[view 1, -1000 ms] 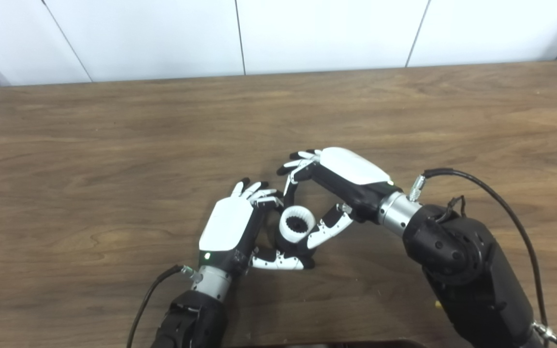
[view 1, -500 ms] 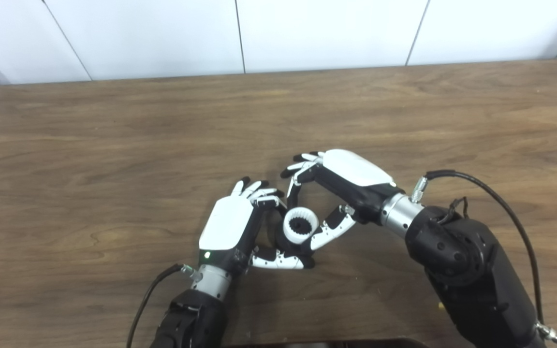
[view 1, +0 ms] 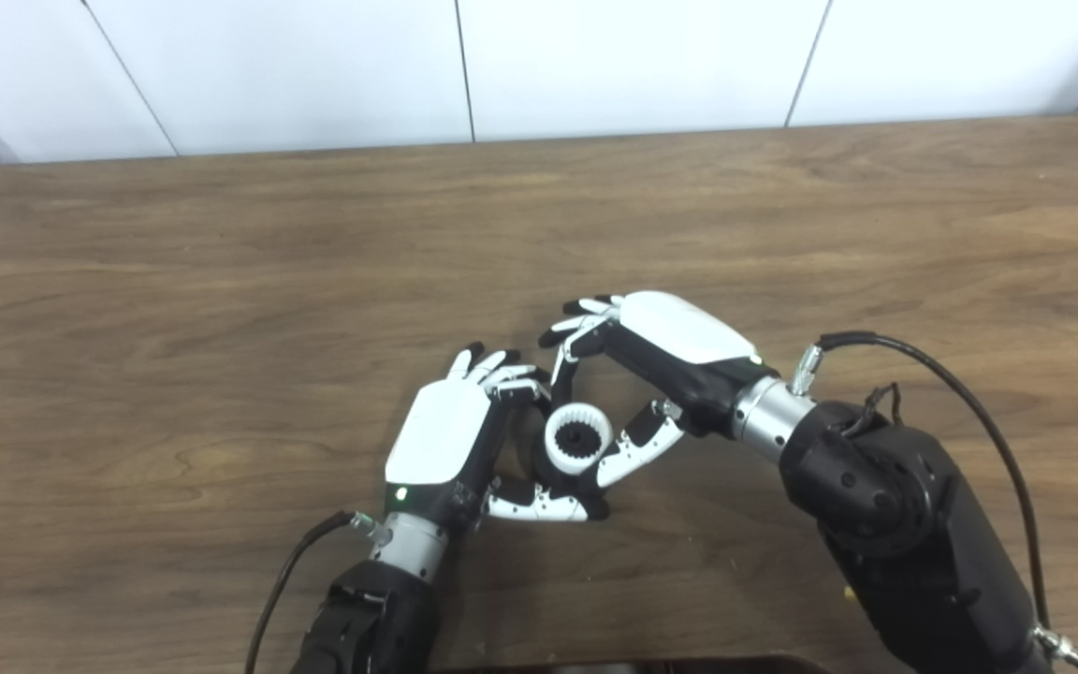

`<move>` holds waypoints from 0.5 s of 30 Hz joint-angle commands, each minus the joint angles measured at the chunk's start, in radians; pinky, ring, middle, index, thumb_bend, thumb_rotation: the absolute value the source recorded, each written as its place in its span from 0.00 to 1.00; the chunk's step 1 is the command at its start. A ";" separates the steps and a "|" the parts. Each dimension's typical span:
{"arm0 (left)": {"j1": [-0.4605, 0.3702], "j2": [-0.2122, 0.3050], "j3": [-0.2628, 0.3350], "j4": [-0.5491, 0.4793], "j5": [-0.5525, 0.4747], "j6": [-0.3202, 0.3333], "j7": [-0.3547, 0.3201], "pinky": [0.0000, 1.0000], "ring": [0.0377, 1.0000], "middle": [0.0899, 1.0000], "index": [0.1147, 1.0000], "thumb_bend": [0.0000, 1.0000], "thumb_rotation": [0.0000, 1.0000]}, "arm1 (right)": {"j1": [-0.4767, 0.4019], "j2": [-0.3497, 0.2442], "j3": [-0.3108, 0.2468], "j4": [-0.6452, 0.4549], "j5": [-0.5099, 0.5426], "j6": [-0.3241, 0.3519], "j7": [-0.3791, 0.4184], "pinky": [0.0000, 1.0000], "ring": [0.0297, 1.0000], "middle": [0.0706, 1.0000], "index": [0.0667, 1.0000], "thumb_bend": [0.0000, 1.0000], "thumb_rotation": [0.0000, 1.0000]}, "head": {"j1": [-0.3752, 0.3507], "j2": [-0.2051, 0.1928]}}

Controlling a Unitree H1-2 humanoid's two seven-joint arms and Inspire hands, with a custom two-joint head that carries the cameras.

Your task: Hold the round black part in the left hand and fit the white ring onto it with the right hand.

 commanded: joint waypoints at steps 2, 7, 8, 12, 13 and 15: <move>-0.017 -0.006 -0.002 -0.033 0.011 -0.006 0.019 1.00 0.90 0.77 0.42 0.52 0.06 | -0.009 -0.002 0.003 -0.009 0.003 -0.022 -0.011 1.00 0.95 0.83 0.45 0.52 0.14 | 0.002 0.003; -0.018 -0.006 -0.004 -0.031 0.012 -0.006 0.021 1.00 0.90 0.77 0.42 0.52 0.06 | -0.006 -0.009 0.001 0.001 0.009 -0.032 -0.023 1.00 0.95 0.83 0.44 0.52 0.14 | 0.002 0.003; -0.018 -0.006 -0.004 -0.031 0.012 -0.006 0.021 1.00 0.90 0.77 0.42 0.52 0.06 | -0.006 -0.010 0.001 0.001 0.009 -0.032 -0.023 1.00 0.95 0.83 0.44 0.52 0.14 | 0.002 0.003; -0.018 -0.008 -0.004 -0.030 0.013 -0.005 0.024 1.00 0.90 0.77 0.42 0.52 0.06 | -0.006 -0.016 -0.001 0.003 0.012 -0.031 -0.023 1.00 0.95 0.83 0.45 0.52 0.14 | 0.001 0.004; -0.018 -0.008 -0.004 -0.030 0.012 -0.005 0.024 1.00 0.90 0.77 0.42 0.52 0.06 | -0.006 -0.018 -0.003 0.004 0.014 -0.033 -0.024 1.00 0.95 0.83 0.45 0.52 0.14 | 0.001 0.004; -0.018 -0.008 -0.004 -0.028 0.011 -0.007 0.025 1.00 0.90 0.77 0.42 0.52 0.06 | -0.006 -0.022 -0.005 0.005 0.018 -0.038 -0.027 1.00 0.95 0.83 0.45 0.52 0.14 | 0.001 0.004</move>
